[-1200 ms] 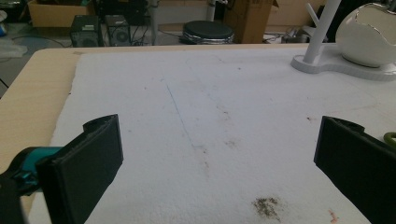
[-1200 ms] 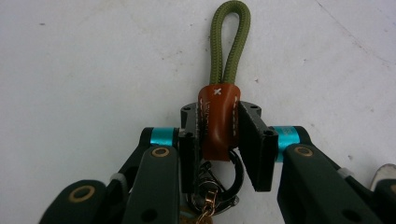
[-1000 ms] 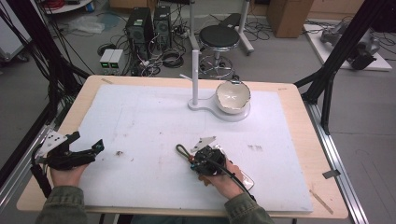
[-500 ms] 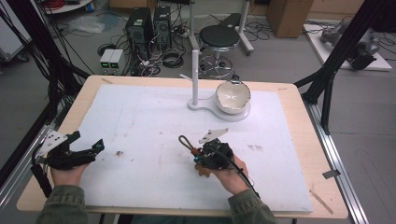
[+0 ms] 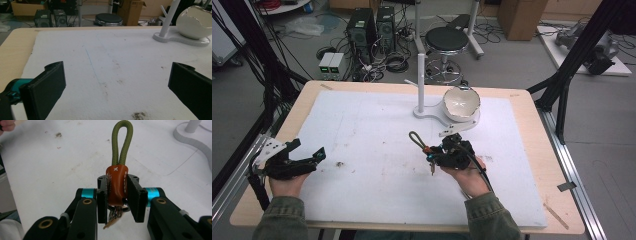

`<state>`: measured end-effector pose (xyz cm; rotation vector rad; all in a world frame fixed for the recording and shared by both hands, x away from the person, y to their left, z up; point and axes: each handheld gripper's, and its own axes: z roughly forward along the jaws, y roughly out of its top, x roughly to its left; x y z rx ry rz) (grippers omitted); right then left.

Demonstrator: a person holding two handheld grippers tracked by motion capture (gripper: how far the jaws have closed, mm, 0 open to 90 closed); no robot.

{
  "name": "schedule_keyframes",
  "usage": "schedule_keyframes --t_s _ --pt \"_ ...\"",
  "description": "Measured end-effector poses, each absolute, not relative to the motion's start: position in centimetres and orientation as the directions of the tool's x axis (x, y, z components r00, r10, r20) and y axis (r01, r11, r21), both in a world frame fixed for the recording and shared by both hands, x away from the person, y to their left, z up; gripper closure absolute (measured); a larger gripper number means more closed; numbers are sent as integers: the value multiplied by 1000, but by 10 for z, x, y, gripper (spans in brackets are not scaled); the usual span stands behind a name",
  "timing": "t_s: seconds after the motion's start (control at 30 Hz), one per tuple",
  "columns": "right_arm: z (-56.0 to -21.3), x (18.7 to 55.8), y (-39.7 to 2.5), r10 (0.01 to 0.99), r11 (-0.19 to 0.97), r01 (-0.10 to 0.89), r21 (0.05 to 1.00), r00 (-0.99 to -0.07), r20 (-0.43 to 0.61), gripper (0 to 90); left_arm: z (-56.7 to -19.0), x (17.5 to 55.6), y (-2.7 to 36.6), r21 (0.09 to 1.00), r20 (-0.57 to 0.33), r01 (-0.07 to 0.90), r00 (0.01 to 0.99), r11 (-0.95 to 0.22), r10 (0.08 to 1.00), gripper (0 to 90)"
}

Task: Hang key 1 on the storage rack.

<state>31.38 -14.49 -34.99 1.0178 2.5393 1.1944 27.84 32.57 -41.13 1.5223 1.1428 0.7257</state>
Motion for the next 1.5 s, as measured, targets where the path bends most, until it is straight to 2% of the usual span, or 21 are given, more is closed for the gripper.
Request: schedule_keyframes --t_s 0.3,0.93,1.5 --pt "-335 321 -159 628 430 506 748 -763 155 715 -411 280 325 957 -119 288 364 10 924 17" --pt "-283 339 -163 628 458 431 778 -776 59 715 -411 281 325 958 -125 287 367 15 922 17" --pt "-262 373 -166 652 430 439 789 -756 65 714 -412 282 325 956 -116 293 368 4 922 17"
